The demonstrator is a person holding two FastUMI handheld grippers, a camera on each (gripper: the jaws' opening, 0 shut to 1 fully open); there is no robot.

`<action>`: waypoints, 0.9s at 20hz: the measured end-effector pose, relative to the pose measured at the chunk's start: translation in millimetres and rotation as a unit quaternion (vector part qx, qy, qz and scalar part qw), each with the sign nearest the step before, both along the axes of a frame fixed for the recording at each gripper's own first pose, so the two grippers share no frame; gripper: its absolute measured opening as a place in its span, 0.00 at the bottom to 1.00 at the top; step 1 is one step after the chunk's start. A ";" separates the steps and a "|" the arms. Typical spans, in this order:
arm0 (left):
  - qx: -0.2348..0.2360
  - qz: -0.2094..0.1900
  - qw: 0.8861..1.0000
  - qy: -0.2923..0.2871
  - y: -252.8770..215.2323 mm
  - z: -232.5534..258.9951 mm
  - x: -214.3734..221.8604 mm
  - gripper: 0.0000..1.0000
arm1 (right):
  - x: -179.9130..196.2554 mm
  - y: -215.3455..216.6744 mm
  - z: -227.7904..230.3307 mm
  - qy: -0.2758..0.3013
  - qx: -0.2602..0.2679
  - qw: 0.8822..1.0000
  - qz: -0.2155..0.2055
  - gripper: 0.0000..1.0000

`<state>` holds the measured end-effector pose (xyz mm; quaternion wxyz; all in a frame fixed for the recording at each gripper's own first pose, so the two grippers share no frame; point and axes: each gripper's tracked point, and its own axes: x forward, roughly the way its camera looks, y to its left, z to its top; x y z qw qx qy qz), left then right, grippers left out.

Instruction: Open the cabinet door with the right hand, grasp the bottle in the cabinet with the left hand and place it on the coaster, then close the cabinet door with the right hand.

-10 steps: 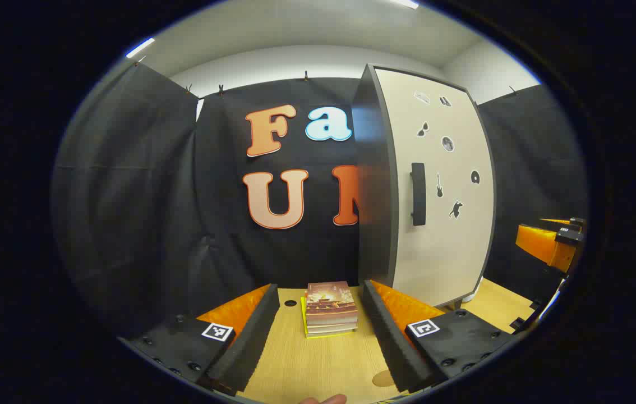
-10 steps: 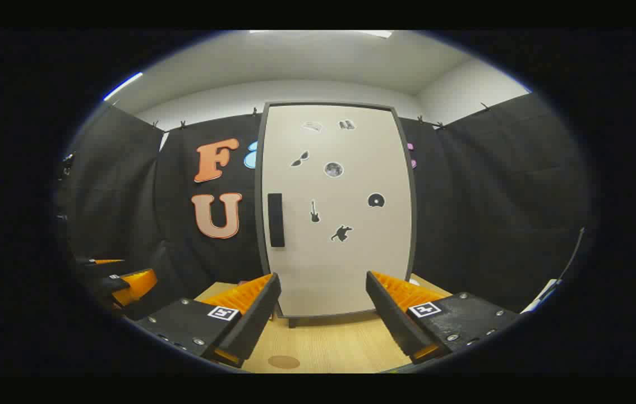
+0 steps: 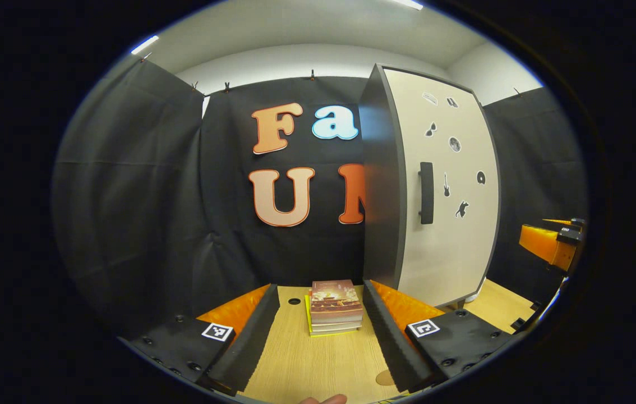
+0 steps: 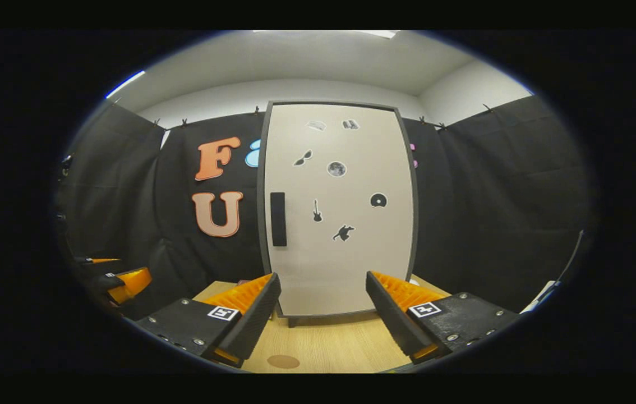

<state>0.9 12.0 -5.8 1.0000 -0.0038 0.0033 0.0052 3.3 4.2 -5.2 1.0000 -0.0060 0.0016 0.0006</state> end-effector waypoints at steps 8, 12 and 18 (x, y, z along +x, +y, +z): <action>-0.002 0.004 1.000 0.004 9.4 -7.3 11.6 0.97 | 21.6 6.2 -2.8 0.001 0.005 1.000 0.004 0.94; -0.006 0.007 1.000 0.010 19.8 -15.6 20.1 0.97 | 59.8 25.8 5.7 -0.004 0.010 1.000 0.019 0.94; -0.011 0.017 0.999 0.027 45.2 -30.9 31.0 0.97 | 143.5 59.0 44.5 -0.034 0.010 0.999 0.035 0.94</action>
